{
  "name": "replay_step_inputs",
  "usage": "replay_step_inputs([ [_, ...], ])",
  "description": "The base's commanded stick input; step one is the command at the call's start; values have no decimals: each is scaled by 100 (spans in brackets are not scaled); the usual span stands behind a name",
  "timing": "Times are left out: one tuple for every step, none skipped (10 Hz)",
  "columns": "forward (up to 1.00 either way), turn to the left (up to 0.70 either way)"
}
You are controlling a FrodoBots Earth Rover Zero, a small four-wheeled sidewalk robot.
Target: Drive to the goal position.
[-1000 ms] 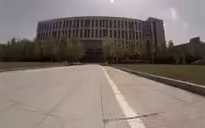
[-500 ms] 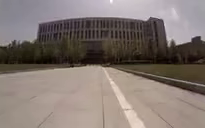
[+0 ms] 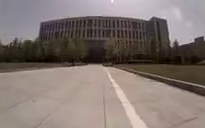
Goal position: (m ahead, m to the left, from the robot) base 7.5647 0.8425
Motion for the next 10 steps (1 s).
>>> replay_step_inputs([
  [100,0],
  [100,0],
  [100,0],
  [100,0],
  [100,0],
  [100,0],
  [100,0],
  [100,0],
  [100,0],
  [100,0],
])
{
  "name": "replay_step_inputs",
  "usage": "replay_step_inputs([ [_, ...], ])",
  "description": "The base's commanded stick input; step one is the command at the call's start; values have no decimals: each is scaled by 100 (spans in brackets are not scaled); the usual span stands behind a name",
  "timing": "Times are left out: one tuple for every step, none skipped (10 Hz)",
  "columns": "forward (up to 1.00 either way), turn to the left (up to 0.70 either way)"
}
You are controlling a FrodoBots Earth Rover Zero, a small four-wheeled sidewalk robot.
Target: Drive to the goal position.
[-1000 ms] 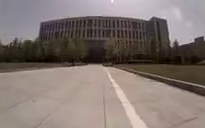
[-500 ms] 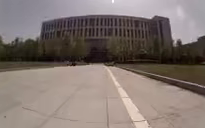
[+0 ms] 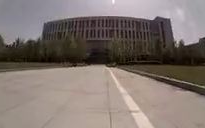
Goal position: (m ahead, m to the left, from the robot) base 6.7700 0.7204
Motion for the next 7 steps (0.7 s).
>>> replay_step_inputs([
  [100,0],
  [100,0],
  [100,0],
  [100,0],
  [100,0],
  [100,0],
  [100,0],
])
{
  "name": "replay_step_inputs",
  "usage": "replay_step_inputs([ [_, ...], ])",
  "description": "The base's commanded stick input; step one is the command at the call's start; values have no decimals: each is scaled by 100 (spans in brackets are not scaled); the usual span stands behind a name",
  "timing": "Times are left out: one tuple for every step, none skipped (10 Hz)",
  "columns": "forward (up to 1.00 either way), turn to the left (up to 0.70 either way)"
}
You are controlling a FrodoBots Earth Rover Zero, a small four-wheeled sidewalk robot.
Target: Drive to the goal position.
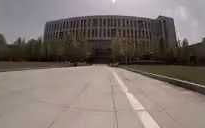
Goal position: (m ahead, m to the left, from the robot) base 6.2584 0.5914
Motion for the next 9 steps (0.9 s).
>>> replay_step_inputs([
  [100,0],
  [100,0],
  [100,0],
  [100,0],
  [100,0],
  [100,0],
  [100,0],
  [100,0],
  [100,0],
])
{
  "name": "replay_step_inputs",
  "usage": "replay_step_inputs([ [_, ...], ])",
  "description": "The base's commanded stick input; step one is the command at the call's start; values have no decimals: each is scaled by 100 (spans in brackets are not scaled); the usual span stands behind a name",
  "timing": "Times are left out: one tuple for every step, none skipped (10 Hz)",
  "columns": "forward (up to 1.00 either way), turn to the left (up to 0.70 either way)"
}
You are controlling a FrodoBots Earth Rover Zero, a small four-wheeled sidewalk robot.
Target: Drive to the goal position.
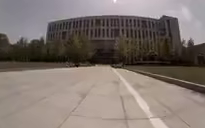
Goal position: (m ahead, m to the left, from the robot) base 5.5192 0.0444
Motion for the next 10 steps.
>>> replay_step_inputs([
  [100,0],
  [100,0],
  [100,0],
  [100,0],
  [100,0],
  [100,0],
  [100,0],
  [100,0],
  [100,-2],
  [100,-25],
])
